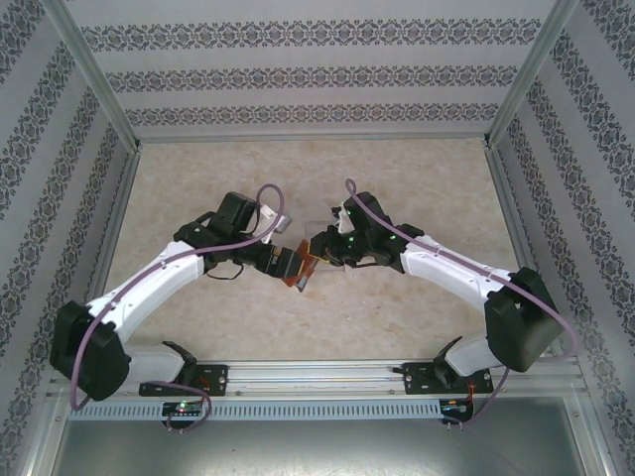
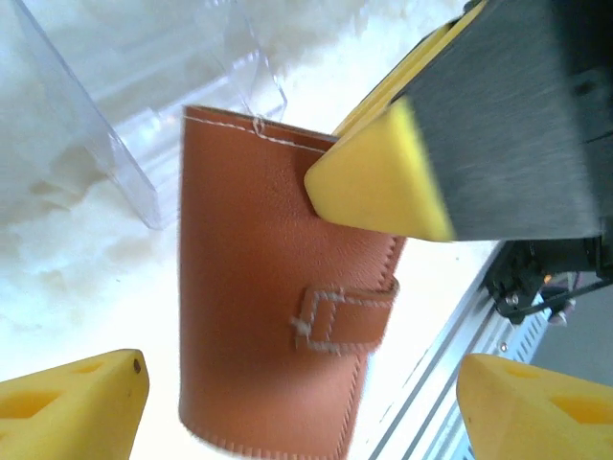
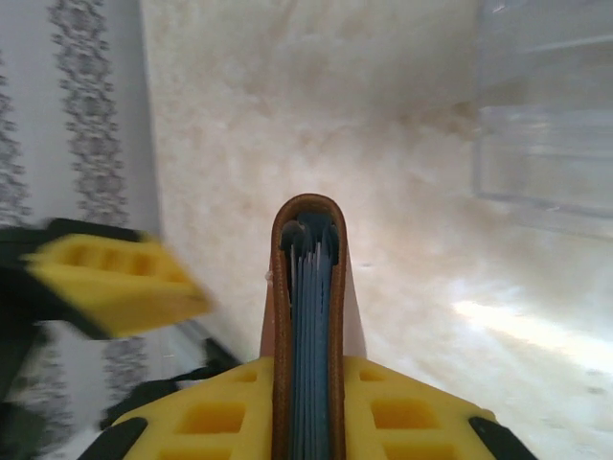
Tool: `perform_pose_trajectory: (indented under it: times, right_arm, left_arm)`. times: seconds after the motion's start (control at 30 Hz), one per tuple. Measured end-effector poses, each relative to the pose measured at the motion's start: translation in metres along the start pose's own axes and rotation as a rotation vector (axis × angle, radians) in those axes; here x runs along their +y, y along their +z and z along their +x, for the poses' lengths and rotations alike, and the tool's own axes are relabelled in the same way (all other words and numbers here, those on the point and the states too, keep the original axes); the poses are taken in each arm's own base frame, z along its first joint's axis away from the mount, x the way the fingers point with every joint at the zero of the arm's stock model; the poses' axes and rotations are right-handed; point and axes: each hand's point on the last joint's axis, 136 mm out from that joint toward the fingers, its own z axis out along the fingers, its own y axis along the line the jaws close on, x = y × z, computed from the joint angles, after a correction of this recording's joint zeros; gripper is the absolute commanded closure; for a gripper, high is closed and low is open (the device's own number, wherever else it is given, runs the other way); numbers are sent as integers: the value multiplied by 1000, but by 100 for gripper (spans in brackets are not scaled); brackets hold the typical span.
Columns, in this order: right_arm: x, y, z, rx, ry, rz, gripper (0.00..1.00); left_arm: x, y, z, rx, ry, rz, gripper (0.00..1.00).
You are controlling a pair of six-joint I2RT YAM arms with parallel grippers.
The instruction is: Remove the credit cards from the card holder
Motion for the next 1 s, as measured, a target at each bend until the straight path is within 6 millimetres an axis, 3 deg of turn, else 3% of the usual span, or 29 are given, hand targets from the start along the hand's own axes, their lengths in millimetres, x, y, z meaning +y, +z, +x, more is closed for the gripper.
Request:
perform_pose_trajectory:
  times: [0.13,0.23,0.37,0.47,0.6,0.8,1.0]
  right_arm:
    - [-9,-6,0,-17,-171,73,77]
    - [-4,-11,9,-26,-372,100,78]
    - [14,-19,30,-72,-747,100,81]
    - [14,-19,53,-100,-1043,123,80]
    - [-5,-5,72,-100,-1398,224,81]
    - [-32,19,82,-99,-1839,394,80]
    - [-22,47,98,-134,-2125,462,77]
  left_arm:
    - [4,-22,-12,-98,14,-90,14]
    - [19,-40,-21,-176,-16,-200,16]
    - [50,-62,-26,-259,-140,-315,17]
    - [75,-71,-21,-287,-258,-360,17]
    - [96,-70,-7,-283,-387,-374,18]
    - [100,-59,3,-245,-455,-348,18]
    - [98,-56,5,-239,-471,-332,17]
